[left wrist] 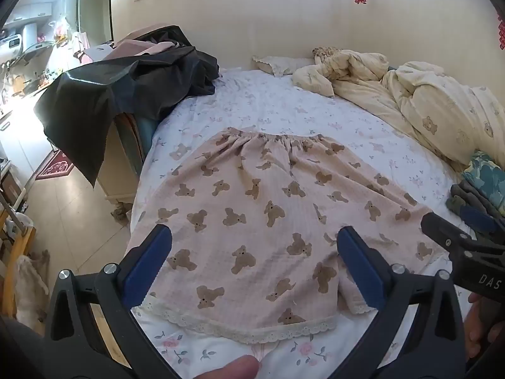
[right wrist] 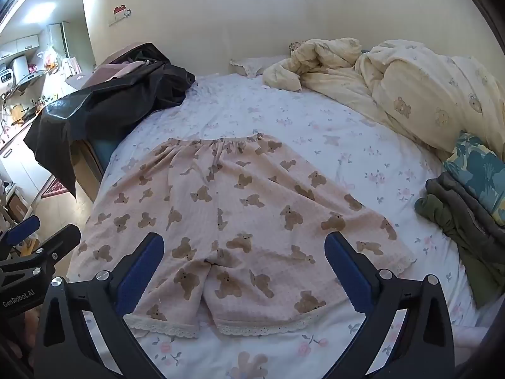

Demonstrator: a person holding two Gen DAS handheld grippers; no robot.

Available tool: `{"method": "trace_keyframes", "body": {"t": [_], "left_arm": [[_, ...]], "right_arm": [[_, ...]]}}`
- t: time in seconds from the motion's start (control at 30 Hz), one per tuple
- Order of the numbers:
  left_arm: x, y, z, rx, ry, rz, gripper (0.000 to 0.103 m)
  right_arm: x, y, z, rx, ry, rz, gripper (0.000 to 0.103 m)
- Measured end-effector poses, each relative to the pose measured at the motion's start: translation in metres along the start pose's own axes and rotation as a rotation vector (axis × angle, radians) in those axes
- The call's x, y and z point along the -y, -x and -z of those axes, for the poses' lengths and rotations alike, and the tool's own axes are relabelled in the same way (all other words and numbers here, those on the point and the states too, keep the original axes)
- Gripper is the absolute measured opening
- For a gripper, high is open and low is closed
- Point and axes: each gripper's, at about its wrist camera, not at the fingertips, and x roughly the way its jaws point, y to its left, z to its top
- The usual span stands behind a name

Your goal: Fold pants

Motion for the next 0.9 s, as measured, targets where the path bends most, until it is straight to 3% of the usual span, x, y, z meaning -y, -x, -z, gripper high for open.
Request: {"method": "trace_keyframes", "body": {"t": [0.9], "left_arm": [[-0.0034, 0.0030, -0.0008, 0.008, -0.009, -0.014, 0.103]], "right_arm": [[0.0015, -0.0001, 0.0005, 0.004, -0.003, 0.016, 0.103]]}}
